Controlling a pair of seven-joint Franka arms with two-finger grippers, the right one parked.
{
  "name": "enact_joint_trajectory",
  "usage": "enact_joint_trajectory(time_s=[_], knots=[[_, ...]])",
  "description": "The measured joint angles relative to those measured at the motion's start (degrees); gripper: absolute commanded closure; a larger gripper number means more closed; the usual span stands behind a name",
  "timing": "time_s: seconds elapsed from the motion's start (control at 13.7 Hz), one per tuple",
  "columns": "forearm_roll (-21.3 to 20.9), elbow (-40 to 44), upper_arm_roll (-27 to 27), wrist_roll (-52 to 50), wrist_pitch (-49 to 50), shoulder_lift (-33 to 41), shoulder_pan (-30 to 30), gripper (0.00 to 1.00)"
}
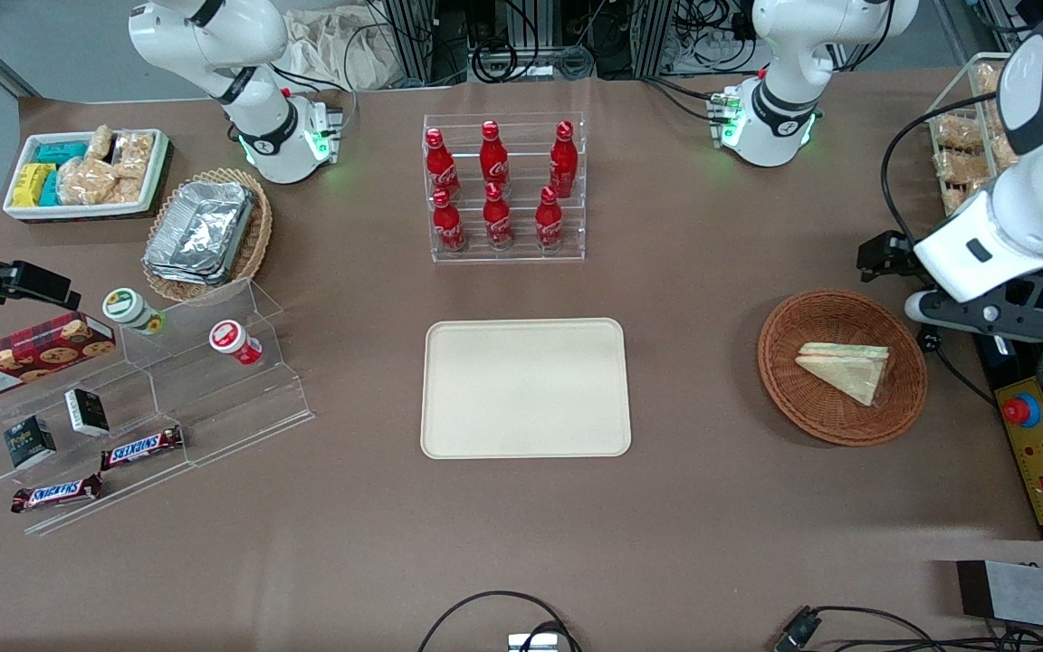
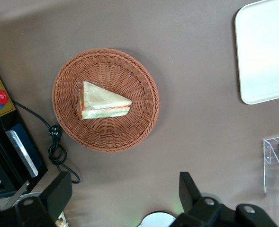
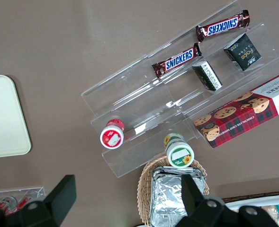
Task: Place sandwich from basket to tray
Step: 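Move the left gripper over the wrapped sandwich in the wicker basket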
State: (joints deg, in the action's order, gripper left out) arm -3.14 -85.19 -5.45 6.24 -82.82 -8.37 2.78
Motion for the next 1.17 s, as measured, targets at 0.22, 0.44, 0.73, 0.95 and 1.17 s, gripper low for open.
enact_joint_trajectory(time_s=[0.22,0.44,0.73,0.95,1.17], knots=[[0.0,0.2,0.0,0.0,0.1,-0.5,-0.1,0.0],[-0.1,0.2,0.1,-0.3,0.6,-0.7,-1.0,0.0],[-0.5,-3.5,0.3,-11.3,-2.5,-1.6,-2.9,0.0],[-0.6,-14.5,0.3,-13.4,-15.0,0.9,-5.5,0.0],[-0.6,-28.2,0.5,-16.4,-28.1,4.7,-8.9,0.0]])
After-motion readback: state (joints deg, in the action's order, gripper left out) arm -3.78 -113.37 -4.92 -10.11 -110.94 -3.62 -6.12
